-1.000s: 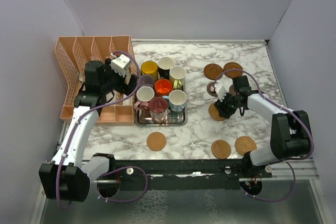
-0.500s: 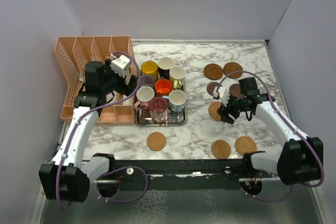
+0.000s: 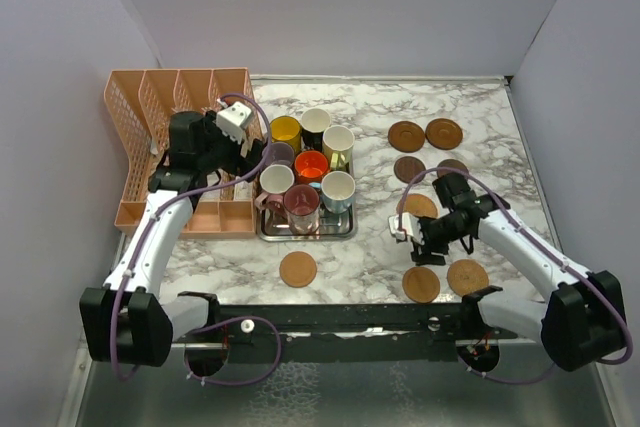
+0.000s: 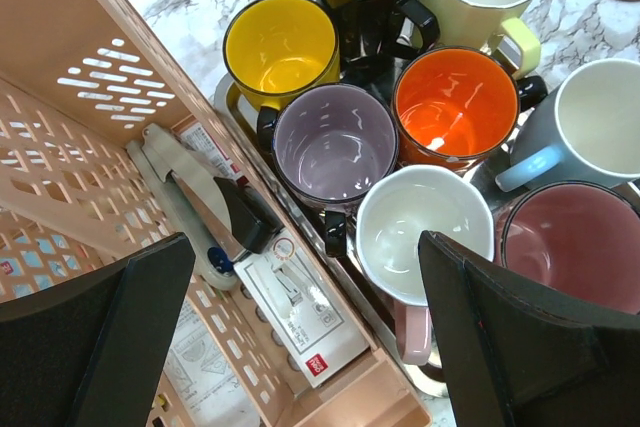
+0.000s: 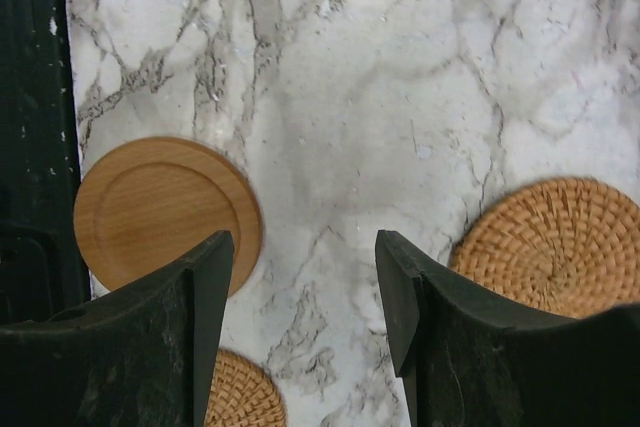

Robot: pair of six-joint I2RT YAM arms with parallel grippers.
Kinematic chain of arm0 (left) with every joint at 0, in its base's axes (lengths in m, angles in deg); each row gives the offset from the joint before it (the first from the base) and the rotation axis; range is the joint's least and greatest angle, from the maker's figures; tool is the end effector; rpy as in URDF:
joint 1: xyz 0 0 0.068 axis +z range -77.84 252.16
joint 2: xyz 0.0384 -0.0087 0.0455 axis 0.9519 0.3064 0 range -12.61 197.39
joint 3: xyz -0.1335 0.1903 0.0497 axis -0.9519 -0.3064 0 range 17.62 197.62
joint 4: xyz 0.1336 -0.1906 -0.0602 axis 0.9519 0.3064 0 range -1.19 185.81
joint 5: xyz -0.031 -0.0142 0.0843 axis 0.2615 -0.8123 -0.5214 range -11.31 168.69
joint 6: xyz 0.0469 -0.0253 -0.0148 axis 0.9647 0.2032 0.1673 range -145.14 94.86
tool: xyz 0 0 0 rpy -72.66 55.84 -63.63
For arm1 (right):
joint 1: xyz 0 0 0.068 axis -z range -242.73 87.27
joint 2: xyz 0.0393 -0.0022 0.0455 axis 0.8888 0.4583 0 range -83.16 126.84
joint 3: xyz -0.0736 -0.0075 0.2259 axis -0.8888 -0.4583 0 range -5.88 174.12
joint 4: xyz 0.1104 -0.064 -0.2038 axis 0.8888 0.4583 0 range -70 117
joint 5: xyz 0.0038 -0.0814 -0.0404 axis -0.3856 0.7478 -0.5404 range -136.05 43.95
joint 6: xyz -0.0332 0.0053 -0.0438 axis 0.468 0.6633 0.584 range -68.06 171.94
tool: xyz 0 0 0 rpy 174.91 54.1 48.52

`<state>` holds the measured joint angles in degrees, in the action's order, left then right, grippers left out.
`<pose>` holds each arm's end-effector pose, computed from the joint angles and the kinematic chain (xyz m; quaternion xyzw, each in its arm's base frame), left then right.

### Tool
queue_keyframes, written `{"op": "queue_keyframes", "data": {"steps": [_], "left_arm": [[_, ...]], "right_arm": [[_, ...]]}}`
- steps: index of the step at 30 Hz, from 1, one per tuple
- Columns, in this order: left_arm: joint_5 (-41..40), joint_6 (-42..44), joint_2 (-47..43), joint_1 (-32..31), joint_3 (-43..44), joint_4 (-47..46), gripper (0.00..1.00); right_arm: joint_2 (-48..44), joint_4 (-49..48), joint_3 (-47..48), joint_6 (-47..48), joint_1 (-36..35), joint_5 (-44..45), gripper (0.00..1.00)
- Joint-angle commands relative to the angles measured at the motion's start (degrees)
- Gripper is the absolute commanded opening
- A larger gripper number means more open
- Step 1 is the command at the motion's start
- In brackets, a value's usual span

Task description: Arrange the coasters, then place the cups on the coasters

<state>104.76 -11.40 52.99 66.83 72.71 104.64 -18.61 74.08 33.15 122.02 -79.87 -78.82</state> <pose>0.2497 -0.0399 0.2912 0.2544 0.7966 -0.1535 0.5264 0.1545 0.0689 0.1733 -0.6776 0.6741 0.2127 0.2029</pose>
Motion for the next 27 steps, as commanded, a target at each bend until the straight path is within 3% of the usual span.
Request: {"op": "queue_keyframes", "data": {"steps": [1, 12, 21, 27], "left_arm": [[-2.01, 0.13, 1.54, 0.14, 2.46, -1.76, 0.99], [-4.19, 1.12, 5.08, 0.23, 2.51, -2.56, 0.99], [-4.54, 1.92, 5.36, 0.22, 1.62, -2.48, 0.99], [-3.91, 1.68, 5.85, 0.2, 2.02, -2.52, 0.99]], "right_arm": [[1.6, 0.29, -0.24, 3.39, -4.28, -0.04, 0.58], [8.89, 3.81, 1.98, 11.93, -11.37, 9.92, 0.54], [8.96, -3.21, -1.15, 9.73, -14.27, 11.54, 0.53], [9.44, -5.65, -2.15, 7.43, -14.38, 13.2, 0.45]]}}
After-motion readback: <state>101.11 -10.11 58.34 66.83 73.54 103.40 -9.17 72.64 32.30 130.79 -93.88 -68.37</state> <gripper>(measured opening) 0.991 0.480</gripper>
